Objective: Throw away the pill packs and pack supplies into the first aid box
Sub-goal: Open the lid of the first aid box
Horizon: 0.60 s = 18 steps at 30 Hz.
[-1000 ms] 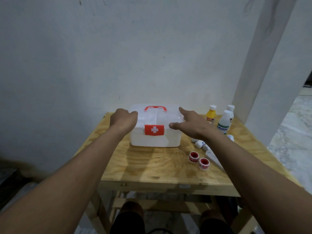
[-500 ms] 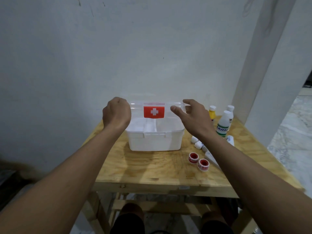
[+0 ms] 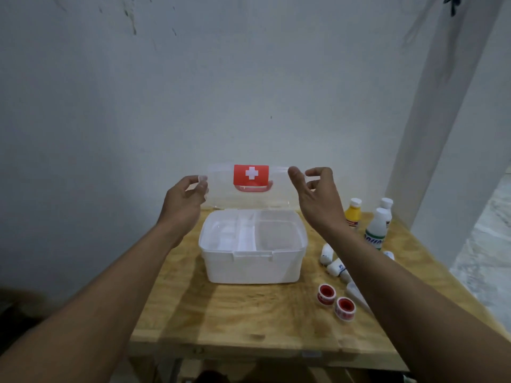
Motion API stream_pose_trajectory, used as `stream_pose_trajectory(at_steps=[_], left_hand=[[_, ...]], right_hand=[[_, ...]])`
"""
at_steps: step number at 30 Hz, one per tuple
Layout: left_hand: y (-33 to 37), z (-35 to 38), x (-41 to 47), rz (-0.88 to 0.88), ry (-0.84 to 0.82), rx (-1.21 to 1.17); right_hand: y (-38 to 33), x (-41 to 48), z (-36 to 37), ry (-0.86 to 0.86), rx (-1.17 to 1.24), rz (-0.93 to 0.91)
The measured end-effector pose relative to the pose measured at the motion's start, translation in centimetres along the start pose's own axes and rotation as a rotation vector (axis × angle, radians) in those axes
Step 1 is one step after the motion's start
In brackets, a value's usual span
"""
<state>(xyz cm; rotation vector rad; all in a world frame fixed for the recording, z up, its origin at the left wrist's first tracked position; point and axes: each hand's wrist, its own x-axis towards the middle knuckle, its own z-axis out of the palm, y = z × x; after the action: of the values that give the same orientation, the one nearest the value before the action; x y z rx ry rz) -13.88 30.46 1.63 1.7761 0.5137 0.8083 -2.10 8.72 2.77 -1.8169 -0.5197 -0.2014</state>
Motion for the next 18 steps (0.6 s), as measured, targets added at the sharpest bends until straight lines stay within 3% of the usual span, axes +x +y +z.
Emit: stream_pose_trajectory(at_steps=[3,9,14,18], left_hand=[[0.0,0.5,0.8,-0.023,0.037,-0.026],[0.3,1.2,1.8,-0.085,0.042,-0.017],[0.0,2.0,2.6,-0.216,-0.153,0.031],[-0.1,1.4,2.1,-0.192,-0.205,0.17]], right_hand=[[1.1,0.1,0.4,-0.057,0.016,0.031],[3.4,-0.1,0.6,-0.349,-0.152,0.154],[3.3,0.1,0.6,-0.388,-0.296,0.134],[3.7,0.0,0.2,-0.426,-0.419,0.094]])
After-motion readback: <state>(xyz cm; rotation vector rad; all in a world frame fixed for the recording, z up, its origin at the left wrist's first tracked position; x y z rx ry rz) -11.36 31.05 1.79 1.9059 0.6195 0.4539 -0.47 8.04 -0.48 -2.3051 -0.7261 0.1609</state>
